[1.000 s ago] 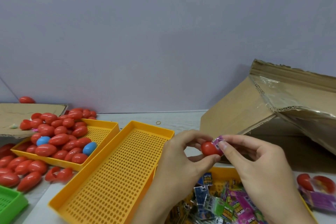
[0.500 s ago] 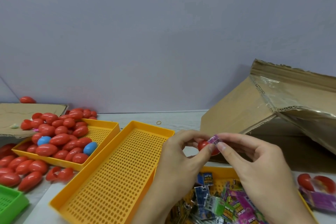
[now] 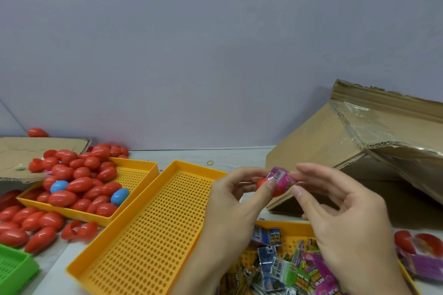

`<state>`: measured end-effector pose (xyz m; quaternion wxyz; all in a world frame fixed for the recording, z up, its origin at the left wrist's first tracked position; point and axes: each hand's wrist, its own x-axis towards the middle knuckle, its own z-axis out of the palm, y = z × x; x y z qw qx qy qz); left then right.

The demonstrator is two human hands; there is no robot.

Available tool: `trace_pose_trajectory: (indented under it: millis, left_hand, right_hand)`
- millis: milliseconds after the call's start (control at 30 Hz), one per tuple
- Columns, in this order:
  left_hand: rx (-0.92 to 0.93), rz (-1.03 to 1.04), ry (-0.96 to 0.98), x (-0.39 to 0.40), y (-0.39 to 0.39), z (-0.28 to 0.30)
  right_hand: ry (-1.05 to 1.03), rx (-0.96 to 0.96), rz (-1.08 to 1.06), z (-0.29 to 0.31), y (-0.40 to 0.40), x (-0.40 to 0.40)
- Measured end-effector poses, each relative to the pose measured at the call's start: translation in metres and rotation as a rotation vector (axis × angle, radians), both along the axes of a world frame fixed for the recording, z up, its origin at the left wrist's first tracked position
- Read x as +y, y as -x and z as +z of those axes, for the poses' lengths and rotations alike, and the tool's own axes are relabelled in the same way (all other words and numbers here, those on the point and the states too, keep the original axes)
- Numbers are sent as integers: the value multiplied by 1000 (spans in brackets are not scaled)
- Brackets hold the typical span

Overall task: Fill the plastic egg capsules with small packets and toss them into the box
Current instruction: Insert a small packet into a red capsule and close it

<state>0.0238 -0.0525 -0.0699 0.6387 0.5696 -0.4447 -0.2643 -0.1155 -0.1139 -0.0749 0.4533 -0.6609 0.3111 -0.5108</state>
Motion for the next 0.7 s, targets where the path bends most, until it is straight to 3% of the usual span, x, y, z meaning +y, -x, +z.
trace_pose_trajectory:
  millis: [300, 700]
  left_hand:
    - [87, -36, -7, 0, 2, 0]
    - [381, -93, 9, 1, 8, 6]
  right_hand:
    - [-57, -94, 29, -2, -2, -3]
    - [-188, -93, 144, -1, -4, -3]
